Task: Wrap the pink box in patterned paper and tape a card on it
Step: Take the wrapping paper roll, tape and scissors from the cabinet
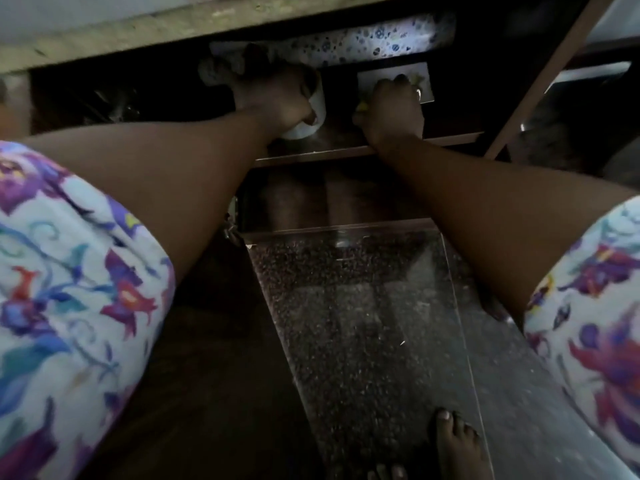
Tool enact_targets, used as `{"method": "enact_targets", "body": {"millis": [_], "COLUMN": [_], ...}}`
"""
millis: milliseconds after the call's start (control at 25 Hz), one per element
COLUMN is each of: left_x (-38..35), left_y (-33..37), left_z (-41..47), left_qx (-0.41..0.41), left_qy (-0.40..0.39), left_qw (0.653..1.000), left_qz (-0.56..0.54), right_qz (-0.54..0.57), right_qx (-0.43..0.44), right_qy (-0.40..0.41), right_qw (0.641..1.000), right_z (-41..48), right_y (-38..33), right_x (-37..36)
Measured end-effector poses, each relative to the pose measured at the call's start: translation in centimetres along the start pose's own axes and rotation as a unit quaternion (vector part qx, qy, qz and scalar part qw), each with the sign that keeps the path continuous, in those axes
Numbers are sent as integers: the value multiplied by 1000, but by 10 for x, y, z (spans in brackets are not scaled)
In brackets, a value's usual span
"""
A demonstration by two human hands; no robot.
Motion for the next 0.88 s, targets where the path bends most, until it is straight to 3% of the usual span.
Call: {"method": "enact_targets", "body": {"millis": [200, 440, 560, 760, 880], "left_x": [20, 26, 44, 127, 199], "left_y": [7, 43, 79, 158, 216], "left_z": [-43, -122, -175, -231, -239], "left_qx": [36, -36, -120, -277, -327], "left_qy": [58, -11, -8, 81, 141], "left_qw": [997, 999, 993, 957, 934], "left_qz": [-20, 7, 16, 27, -17], "right_qz": [2, 74, 117, 73, 88], "right_qx": [9, -54, -112, -89, -125], "right_qy": [6, -1, 84, 256, 342], "right_qw": [1000, 996, 983, 960, 927], "right_z": [-51, -152, -208, -262, -259], "right_y": [4, 22, 41, 65, 92], "right_x": [32, 82, 123, 229, 313]}}
Point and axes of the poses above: each hand's wrist, its own z-axis towards the middle knuckle, its own x-axis out of the back of the hand, y = z × x, the point moved 7 cm from there along z, towards the middle knuckle, and after that the axes turned 6 degrees about -y, right-handed, at the moved point
